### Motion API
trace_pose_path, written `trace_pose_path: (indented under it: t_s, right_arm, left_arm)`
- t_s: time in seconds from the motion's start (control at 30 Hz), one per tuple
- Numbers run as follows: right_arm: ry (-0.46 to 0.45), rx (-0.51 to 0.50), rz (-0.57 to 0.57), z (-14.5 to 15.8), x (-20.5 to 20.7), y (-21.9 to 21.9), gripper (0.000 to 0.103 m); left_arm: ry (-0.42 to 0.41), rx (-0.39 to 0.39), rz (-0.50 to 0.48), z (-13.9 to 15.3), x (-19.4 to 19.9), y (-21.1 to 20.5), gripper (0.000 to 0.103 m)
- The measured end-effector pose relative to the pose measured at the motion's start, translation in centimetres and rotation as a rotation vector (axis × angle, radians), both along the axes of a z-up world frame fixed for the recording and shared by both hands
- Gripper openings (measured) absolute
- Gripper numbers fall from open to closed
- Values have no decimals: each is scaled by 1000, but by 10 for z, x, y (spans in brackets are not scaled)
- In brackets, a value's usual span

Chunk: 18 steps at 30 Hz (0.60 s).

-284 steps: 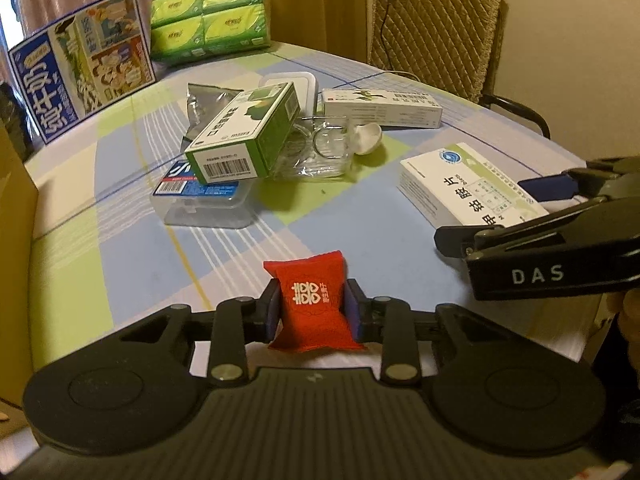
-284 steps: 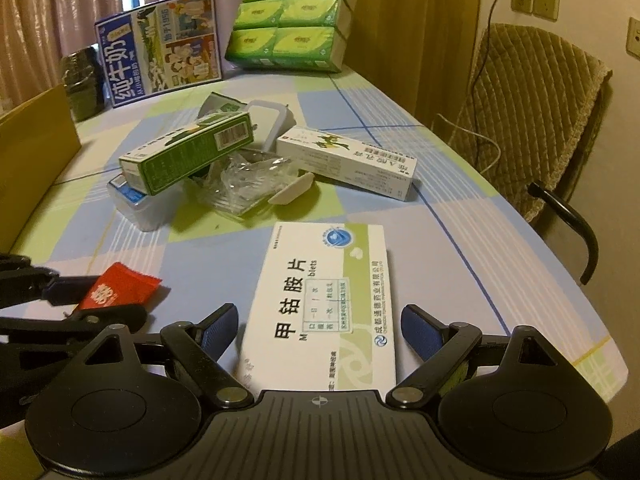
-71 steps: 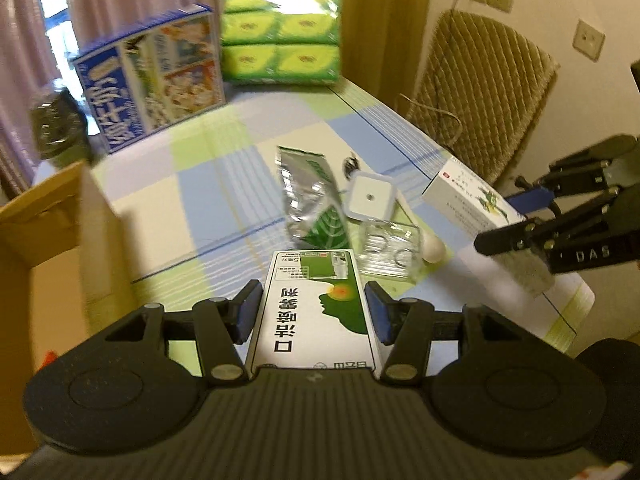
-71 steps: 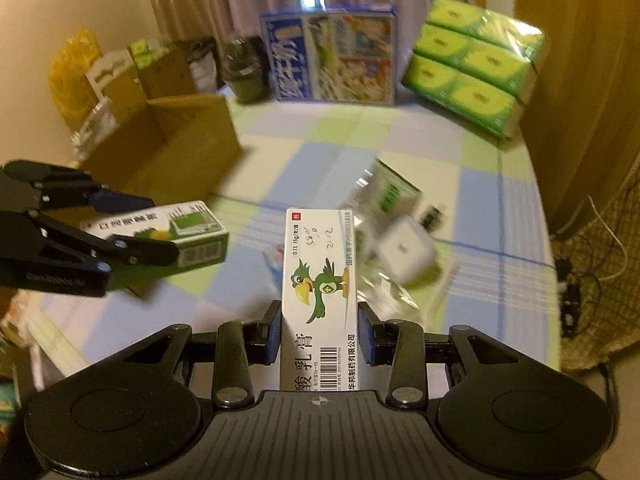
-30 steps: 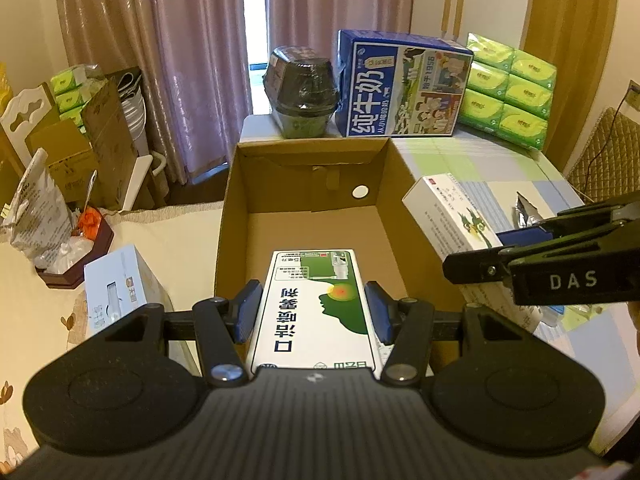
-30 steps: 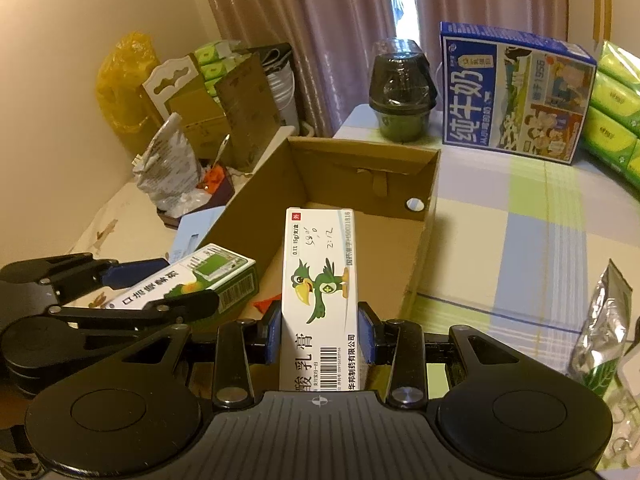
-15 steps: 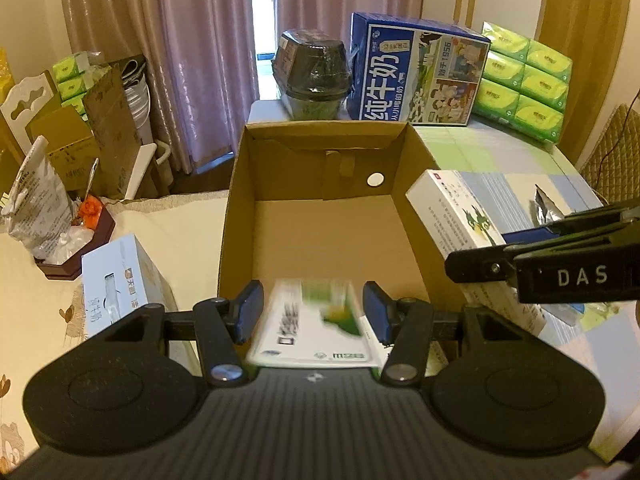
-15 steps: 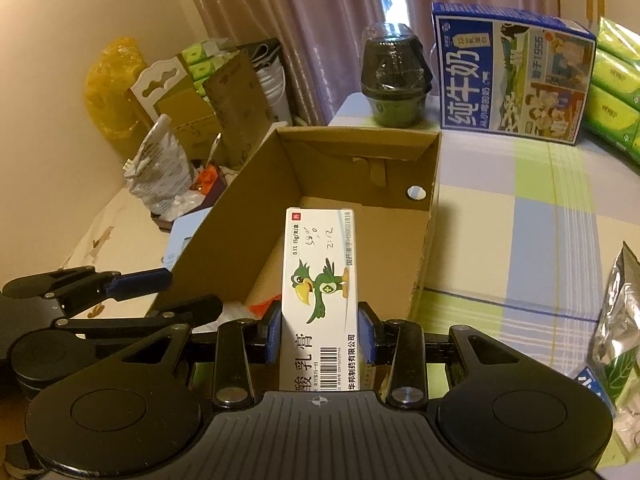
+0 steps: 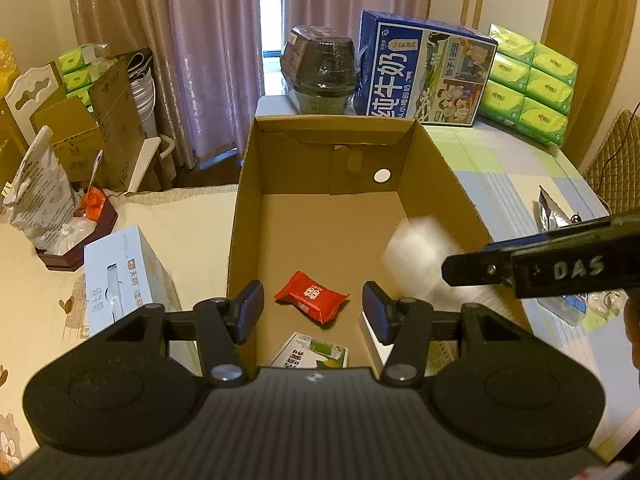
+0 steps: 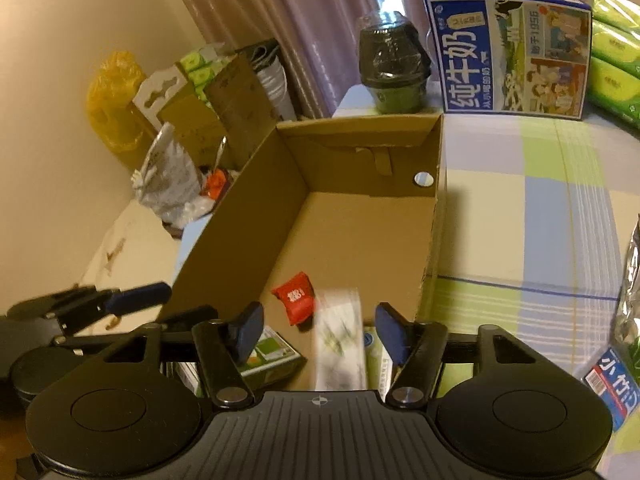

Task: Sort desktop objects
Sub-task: 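Open both grippers to drop the boxes into the cardboard box, then return both tools to the remaining items on the table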

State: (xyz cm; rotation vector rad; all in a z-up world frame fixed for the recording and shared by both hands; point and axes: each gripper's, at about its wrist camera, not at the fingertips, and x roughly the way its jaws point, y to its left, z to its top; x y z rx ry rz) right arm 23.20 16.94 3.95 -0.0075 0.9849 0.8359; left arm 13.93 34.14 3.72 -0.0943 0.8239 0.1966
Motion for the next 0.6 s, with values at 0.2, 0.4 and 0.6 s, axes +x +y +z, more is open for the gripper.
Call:
trace_pose_path:
  t_s: [0.2, 0.4, 0.6]
  right_arm:
    - [-6, 3, -17, 8, -2, -17, 60]
    - [-47, 12, -23, 23, -18, -40, 60]
    - [-149, 13, -22, 38, -51, -71, 65]
  left_arm:
    - [-2, 1, 5, 2, -8, -3, 49]
    - [-14, -2, 4, 9, -15, -15, 49]
    - [-47, -13, -1, 23, -27, -34, 51]
